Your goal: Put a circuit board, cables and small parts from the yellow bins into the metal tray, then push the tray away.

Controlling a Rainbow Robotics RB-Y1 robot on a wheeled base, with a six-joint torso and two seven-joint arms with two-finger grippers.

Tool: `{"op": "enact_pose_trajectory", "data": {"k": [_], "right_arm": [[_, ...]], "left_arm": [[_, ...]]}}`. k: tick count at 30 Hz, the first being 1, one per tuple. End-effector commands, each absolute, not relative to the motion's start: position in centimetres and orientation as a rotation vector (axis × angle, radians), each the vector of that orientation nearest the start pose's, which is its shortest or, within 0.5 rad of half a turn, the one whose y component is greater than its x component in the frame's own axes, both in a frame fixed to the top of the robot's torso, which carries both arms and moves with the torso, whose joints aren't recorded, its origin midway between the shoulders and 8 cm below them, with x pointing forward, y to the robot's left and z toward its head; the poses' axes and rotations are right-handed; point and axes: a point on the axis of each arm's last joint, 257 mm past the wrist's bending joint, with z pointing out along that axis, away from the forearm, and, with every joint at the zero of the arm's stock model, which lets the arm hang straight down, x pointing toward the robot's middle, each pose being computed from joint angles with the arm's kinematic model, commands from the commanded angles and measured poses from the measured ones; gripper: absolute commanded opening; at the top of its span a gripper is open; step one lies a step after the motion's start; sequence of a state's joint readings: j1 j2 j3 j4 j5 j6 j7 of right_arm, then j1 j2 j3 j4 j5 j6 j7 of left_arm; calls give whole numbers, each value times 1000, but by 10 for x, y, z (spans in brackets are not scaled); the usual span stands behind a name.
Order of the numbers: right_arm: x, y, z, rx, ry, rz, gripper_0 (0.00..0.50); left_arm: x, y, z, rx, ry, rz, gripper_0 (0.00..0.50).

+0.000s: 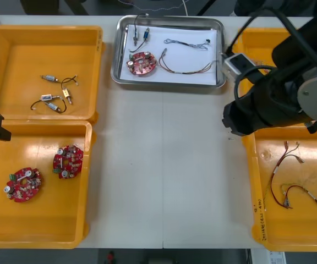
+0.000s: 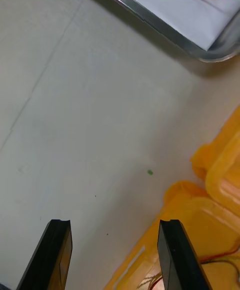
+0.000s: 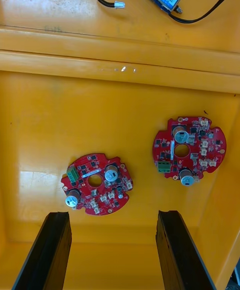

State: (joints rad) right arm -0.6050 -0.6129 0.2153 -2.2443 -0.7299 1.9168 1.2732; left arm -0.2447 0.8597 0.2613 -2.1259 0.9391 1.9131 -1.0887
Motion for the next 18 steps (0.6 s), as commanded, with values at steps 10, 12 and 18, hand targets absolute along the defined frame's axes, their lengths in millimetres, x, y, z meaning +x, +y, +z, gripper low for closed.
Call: {"op": "enact_pose_trajectory", "data": {"k": [10, 12, 18], "right_arm": [[414, -262, -102, -210, 2492, 98, 500], [412, -275, -99, -174, 2481, 84, 500], [406, -309, -98, -78, 2461, 48, 500]], "left_arm": [[381, 384, -135, -16, 2681, 58, 500], [381, 384, -135, -16, 2681, 58, 500], [381, 384, -135, -16, 2681, 58, 500]]}}
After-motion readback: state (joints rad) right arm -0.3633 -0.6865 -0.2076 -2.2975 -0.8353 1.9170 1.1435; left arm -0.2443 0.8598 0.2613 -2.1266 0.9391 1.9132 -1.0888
